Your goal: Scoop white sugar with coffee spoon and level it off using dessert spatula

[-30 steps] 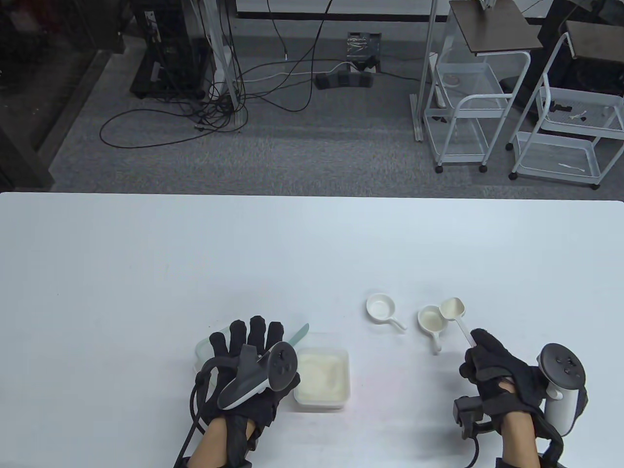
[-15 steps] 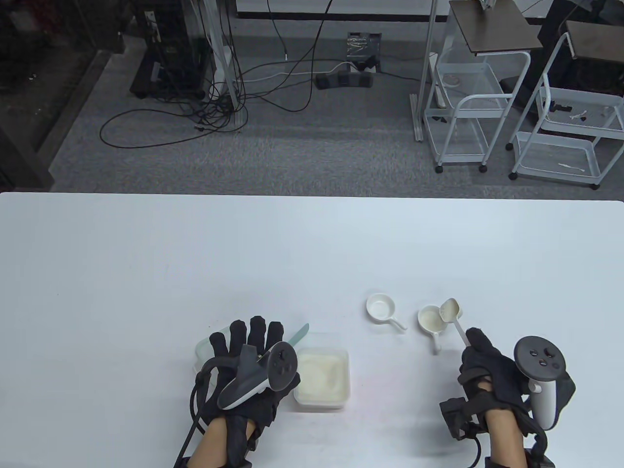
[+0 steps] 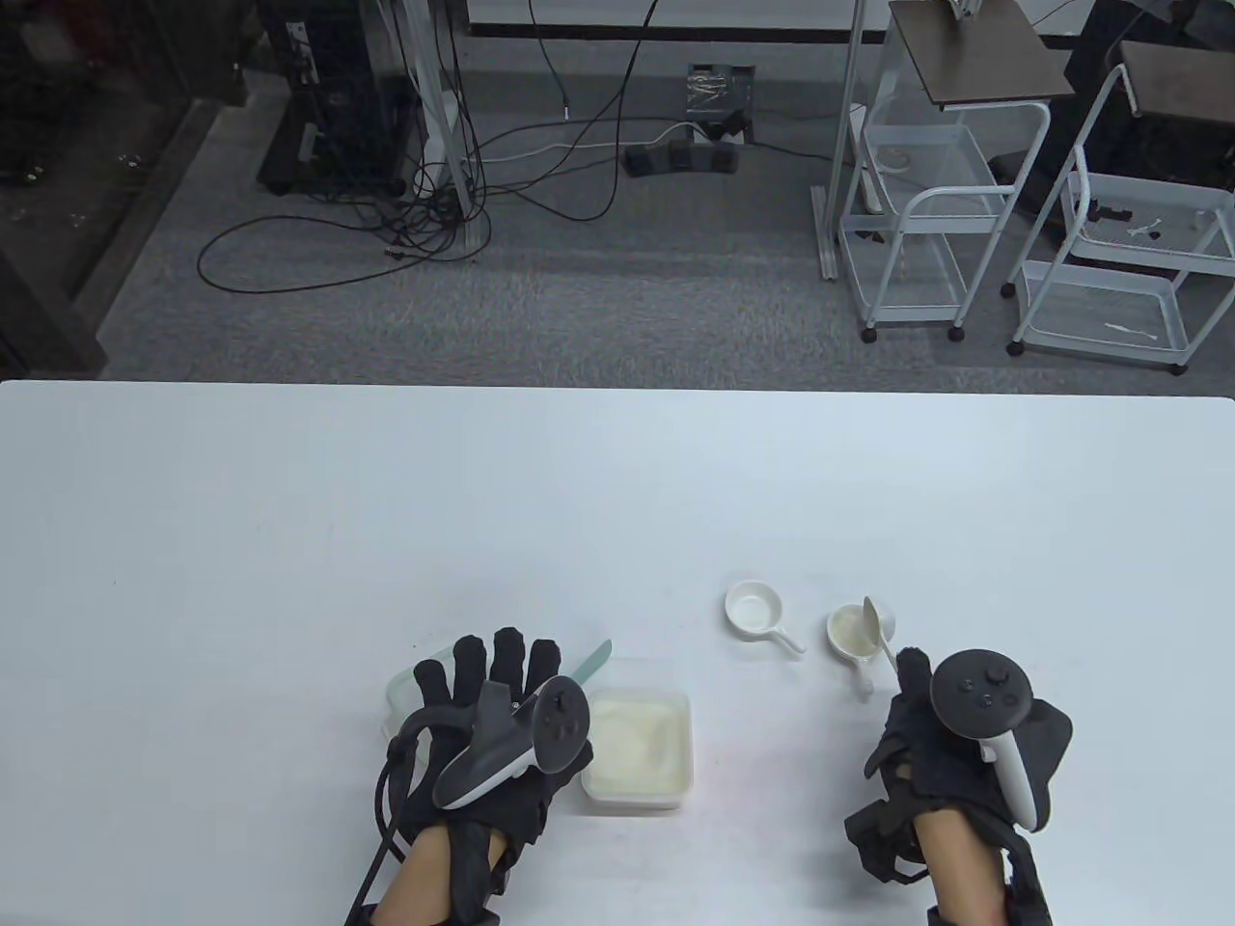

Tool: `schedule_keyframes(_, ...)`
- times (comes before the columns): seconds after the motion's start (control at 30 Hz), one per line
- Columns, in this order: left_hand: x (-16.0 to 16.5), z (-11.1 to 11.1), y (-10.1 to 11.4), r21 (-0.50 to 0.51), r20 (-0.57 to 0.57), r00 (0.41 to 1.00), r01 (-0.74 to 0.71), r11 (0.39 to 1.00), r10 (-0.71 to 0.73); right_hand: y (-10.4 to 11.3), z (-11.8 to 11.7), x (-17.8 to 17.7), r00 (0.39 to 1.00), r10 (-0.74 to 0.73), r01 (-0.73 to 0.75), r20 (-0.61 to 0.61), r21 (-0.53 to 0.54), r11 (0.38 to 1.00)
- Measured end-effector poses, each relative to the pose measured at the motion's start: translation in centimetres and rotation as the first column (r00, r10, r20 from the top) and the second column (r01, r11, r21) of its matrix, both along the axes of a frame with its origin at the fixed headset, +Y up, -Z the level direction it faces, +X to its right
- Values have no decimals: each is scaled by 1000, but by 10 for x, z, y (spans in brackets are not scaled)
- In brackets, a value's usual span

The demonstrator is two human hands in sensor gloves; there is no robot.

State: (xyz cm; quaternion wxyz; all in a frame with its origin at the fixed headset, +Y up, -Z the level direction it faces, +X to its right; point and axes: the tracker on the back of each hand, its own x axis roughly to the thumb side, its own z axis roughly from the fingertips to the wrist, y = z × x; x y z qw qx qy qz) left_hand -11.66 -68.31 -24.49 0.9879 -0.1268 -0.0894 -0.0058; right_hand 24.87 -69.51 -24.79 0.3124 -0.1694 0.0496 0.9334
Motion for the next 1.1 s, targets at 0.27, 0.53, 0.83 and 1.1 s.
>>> schedule_keyframes(0.27,1,0,-1,0,1,1000,21,1000,-21,5,-2,-21,931,357,-356,-83,23,934)
schedule_keyframes(0.53,1,0,-1,2,0,1000,16,1000,-16,6,-2,-25,923,376,-374,-81,40,927)
schedule_keyframes(0.83,0,0,-1,4,-1,1000,12,1000,-12,27,7,-13,987,162,-160,16,275,948)
schedule_keyframes(1.1,-1,-1,-2,6,-3,1000,2,1000,-2,30,12,-5,959,-280,281,-45,297,913)
